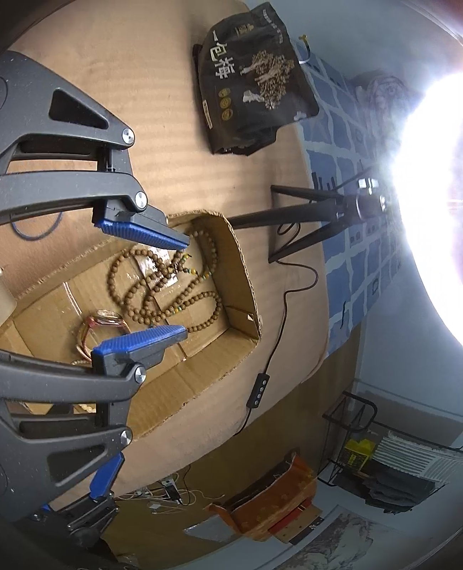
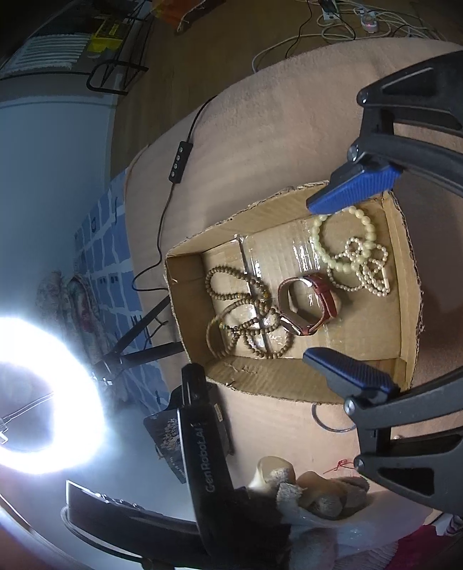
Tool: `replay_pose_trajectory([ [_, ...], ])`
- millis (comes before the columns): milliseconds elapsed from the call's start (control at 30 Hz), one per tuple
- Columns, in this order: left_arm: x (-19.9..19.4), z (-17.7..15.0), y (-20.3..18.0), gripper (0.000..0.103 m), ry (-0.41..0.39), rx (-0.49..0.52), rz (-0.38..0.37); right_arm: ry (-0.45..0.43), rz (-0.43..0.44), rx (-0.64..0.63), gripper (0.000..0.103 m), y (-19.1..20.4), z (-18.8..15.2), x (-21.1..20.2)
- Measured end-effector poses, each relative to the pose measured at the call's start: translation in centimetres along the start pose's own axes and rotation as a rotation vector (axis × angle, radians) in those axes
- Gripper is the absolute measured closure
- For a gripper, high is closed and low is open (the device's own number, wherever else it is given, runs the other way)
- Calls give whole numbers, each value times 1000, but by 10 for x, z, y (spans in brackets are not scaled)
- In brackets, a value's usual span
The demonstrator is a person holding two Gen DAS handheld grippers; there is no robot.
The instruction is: Organize jewelry
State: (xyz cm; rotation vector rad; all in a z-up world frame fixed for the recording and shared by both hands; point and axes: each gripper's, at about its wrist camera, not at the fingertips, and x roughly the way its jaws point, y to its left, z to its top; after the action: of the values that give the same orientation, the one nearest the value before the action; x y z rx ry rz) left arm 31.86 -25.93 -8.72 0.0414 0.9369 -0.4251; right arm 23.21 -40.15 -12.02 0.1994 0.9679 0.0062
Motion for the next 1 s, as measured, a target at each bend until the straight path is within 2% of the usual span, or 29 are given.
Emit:
replay_pose_trajectory([
  [167, -19, -6, 10, 58, -17, -7, 12, -11, -7, -11, 21, 6, 0, -7],
  [433, -67, -20, 37, 58, -78, -24, 54, -57, -8, -62, 13, 26, -2, -32],
  [700, -121, -48, 72, 58, -111, -11, 113, -104, -11, -137, 12, 56, -12, -61],
  [800, -143, -64, 90, 58, -116, -19, 136, -139, -21, -145, 0, 66, -18, -75],
  [867, -154, -74, 101, 58, -115, -27, 145, -183, -22, -153, 0, 75, -24, -87],
  [1000, -176, -96, 123, 58, -113, -42, 170, -213, -26, -196, 0, 93, -30, -105],
])
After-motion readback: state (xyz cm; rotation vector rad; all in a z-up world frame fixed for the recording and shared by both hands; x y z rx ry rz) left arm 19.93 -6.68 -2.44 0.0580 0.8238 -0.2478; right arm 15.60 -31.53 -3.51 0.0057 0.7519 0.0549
